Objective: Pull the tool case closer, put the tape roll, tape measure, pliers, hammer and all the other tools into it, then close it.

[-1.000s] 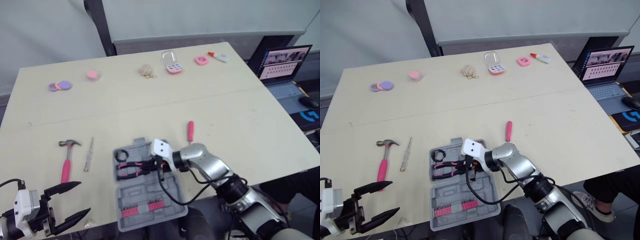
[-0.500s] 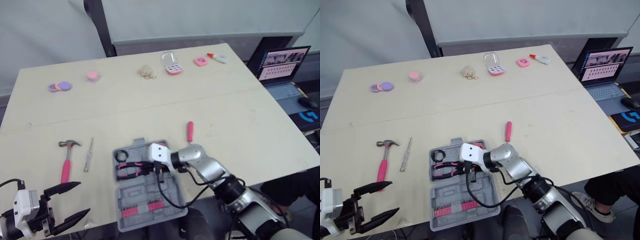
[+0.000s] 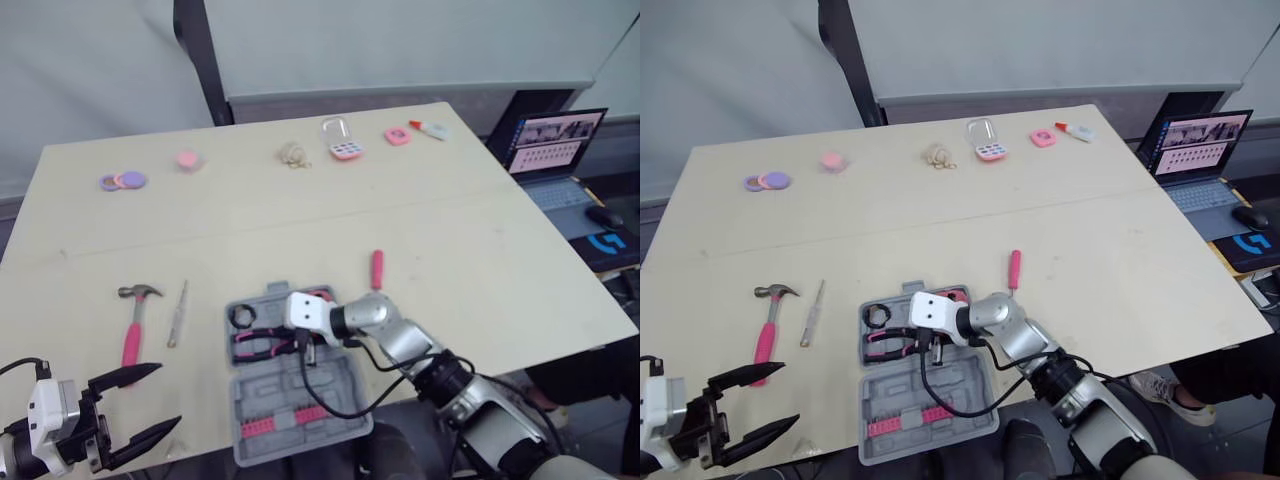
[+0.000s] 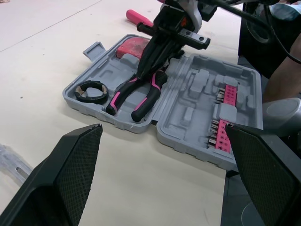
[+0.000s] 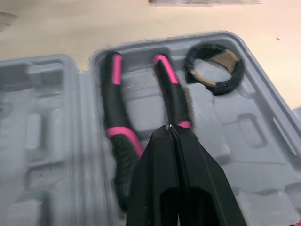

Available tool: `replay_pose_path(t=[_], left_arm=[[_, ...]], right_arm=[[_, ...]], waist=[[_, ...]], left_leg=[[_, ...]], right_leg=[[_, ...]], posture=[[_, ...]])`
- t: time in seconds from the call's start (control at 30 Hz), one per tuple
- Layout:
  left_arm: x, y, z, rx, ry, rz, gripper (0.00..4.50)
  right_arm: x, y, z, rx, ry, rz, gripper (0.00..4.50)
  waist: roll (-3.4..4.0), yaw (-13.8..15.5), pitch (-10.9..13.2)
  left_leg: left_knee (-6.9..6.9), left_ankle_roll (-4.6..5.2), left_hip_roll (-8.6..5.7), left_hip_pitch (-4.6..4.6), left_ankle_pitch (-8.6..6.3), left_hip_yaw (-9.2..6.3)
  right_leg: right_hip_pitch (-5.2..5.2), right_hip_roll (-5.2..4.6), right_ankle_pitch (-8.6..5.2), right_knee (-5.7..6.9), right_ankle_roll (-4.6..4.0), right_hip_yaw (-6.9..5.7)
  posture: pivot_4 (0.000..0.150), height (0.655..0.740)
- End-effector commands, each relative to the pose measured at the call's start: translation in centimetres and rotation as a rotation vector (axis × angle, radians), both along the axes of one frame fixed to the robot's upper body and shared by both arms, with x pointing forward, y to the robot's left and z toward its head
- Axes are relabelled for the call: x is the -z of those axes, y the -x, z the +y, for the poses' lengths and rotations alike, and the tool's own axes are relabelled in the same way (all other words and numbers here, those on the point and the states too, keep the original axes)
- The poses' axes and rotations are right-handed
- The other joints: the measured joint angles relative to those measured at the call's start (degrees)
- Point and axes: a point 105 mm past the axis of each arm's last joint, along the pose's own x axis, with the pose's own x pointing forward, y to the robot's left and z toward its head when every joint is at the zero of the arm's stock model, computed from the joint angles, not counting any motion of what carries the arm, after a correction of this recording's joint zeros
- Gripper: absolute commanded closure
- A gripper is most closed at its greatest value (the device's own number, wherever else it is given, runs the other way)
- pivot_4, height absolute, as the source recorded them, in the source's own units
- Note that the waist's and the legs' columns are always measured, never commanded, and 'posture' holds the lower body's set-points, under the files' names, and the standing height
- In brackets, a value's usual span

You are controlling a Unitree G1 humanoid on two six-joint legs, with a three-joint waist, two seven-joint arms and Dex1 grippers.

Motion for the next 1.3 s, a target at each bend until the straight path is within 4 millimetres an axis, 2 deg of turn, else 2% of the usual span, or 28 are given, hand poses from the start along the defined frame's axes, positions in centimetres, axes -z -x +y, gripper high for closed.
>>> replay_pose_path(t=[0.03,0.23,0.3,0.37,0.53,0.67,0.93,1.3], left_arm=[[-0.1,0.1,-0.3,0.007,-0.005,-0.011,0.00],[-0.1,0.1,-0.5,0.006,-0.001,-0.011,0.00],[0.0,0.1,-0.5,0.005,0.000,-0.011,0.00],[0.0,0.1,-0.5,0.005,0.003,-0.010,0.00],[0.2,0.0,-0.6,0.009,0.007,-0.010,0.00],[0.2,-0.3,-0.6,0.013,0.008,-0.011,0.00],[0.3,-0.5,-1.0,0.023,0.015,-0.013,0.00],[0.2,-0.4,-1.1,0.023,0.012,-0.008,0.00]], right_arm=[[5.9,0.7,-3.0,0.081,0.192,0.112,4.43],[6.7,1.0,-3.2,0.078,0.208,0.116,4.43],[6.0,0.8,-2.8,0.089,0.165,0.114,4.43],[4.0,0.5,-1.9,0.093,0.061,0.121,4.43],[-1.7,0.5,-0.7,0.043,-0.163,0.149,4.43],[-3.6,1.2,-0.6,0.004,-0.212,0.167,4.43],[-3.9,2.3,-0.7,-0.045,-0.198,0.180,4.43],[-1.7,2.8,-1.1,-0.054,-0.133,0.207,4.43]], waist=[[0.03,0.0,-0.1],[0.23,-0.1,-0.2],[0.23,0.0,-0.2],[0.22,0.0,-0.2],[0.31,0.2,-0.1],[0.22,0.1,-0.2],[0.26,0.0,0.0],[0.24,0.1,0.0]], left_leg=[[-0.01,-0.01,0.01,0.00,0.00,-0.01],[-0.08,-0.04,0.05,0.23,-0.02,0.00],[-0.23,-0.06,0.05,0.46,-0.04,0.03],[-0.43,-0.07,0.05,0.66,-0.04,0.07],[-0.52,-0.07,0.07,0.44,-0.04,0.06],[-0.49,-0.06,0.06,-0.25,-0.04,0.03],[-0.53,-0.07,0.10,-0.28,-0.04,0.28],[-0.50,-0.07,0.16,-0.23,-0.04,0.55]], right_leg=[[0.00,0.00,-0.01,0.00,-0.02,-0.01],[0.17,0.01,-0.04,-0.01,-0.07,-0.01],[0.30,0.00,-0.07,-0.01,-0.13,0.00],[0.38,-0.02,-0.10,-0.01,-0.18,0.04],[0.18,-0.02,-0.12,-0.04,-0.22,0.02],[-0.45,0.00,-0.11,-0.06,-0.21,-0.06],[-0.56,0.01,-0.11,-0.04,-0.20,-0.50],[-0.59,0.00,-0.11,-0.04,-0.20,-0.51]], posture=[[0.150,0.7287],[0.150,0.7287],[0.150,0.7287],[0.150,0.7287],[0.150,0.7287],[0.150,0.7287],[0.150,0.7287],[0.150,0.7287]])
